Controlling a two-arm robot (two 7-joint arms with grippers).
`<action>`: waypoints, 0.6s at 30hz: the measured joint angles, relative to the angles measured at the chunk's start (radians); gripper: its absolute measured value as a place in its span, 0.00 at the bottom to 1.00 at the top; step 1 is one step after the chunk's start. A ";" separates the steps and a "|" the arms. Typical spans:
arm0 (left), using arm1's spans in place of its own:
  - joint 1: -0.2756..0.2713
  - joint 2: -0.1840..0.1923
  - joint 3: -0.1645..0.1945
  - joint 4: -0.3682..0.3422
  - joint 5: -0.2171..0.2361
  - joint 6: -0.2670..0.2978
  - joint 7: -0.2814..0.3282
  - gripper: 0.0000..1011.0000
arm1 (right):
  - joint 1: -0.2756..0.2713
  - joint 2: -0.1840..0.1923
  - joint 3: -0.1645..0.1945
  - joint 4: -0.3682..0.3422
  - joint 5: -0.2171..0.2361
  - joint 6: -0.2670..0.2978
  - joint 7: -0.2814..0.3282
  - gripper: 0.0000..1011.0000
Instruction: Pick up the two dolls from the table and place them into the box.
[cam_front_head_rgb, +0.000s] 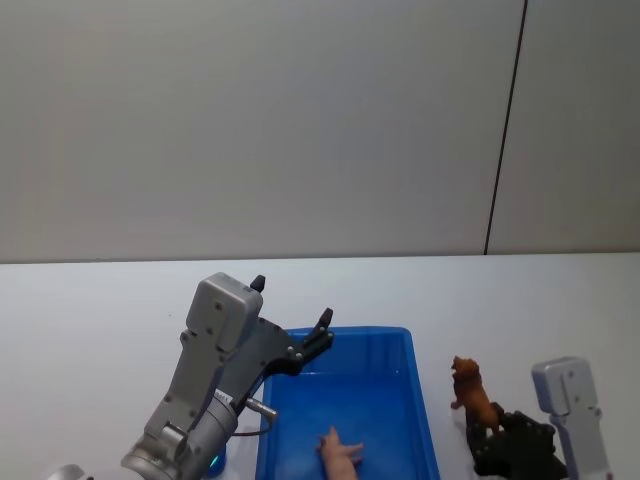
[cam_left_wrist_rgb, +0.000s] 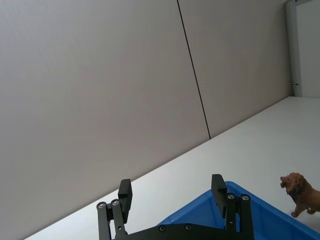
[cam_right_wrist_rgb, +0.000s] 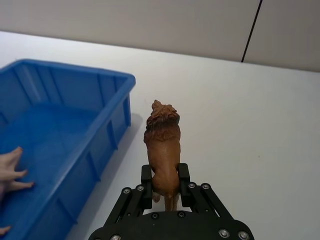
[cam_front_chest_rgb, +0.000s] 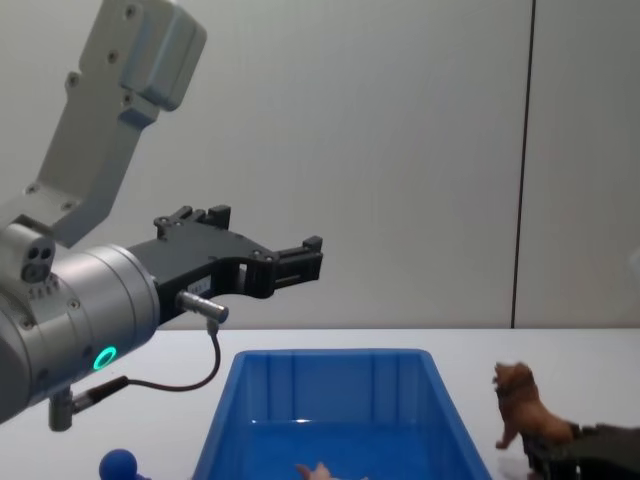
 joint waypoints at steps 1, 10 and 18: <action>0.000 0.000 0.000 0.000 0.000 0.000 0.000 0.99 | 0.000 0.000 0.000 -0.002 0.000 -0.003 0.002 0.28; 0.000 0.000 0.000 0.000 0.000 0.000 0.000 0.99 | 0.009 -0.004 0.000 -0.051 0.004 -0.038 0.056 0.28; 0.000 0.000 0.000 0.000 0.000 0.000 0.000 0.99 | 0.036 -0.022 -0.012 -0.074 0.005 -0.051 0.127 0.28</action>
